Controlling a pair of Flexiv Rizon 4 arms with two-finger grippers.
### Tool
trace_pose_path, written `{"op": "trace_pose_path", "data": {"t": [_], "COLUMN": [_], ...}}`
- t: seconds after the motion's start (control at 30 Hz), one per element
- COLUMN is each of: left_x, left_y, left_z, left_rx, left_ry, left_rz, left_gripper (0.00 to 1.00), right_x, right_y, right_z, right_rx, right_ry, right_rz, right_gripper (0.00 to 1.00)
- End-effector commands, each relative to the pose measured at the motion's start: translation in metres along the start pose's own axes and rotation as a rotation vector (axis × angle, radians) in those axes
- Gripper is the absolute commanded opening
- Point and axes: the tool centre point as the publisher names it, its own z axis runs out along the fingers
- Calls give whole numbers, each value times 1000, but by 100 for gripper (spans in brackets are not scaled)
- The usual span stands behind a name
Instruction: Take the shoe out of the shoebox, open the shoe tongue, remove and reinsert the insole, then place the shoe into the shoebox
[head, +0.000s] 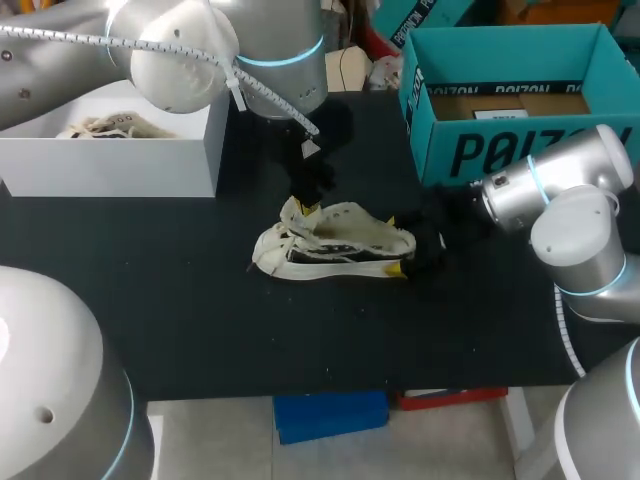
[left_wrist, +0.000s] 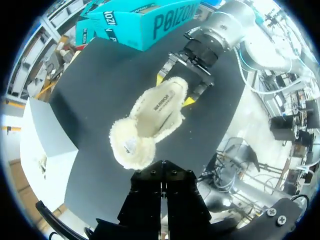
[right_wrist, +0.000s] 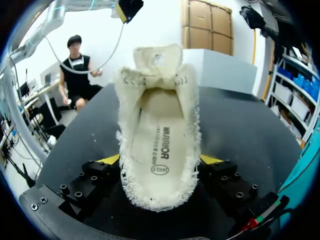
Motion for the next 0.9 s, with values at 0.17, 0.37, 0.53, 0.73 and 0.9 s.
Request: {"op": "trace_pose_path", "data": {"t": [0.17,0.37,0.53,0.73,0.9], "left_x": [-4,-9,-19,-25,-25], "left_y": [0,-20,-37,-57,-70], "left_z": [3,5,14,29,43], "left_rx": [4,-12,-39,-73,-99], "left_ry": [236,272,285,309,325], "left_rz": [777,928,959,977,947], "left_gripper": [0,0,0,0,0], "right_x": [-1,-1,-1,-1,-1], "right_y": [-1,-1,-1,-1,-1], "right_z": [1,1,1,1,1], "right_rx": [2,2,2,2,2], "right_ry": [-1,-1,-1,-1,-1], "right_rz": [1,1,1,1,1], "right_gripper": [0,0,0,0,0]}}
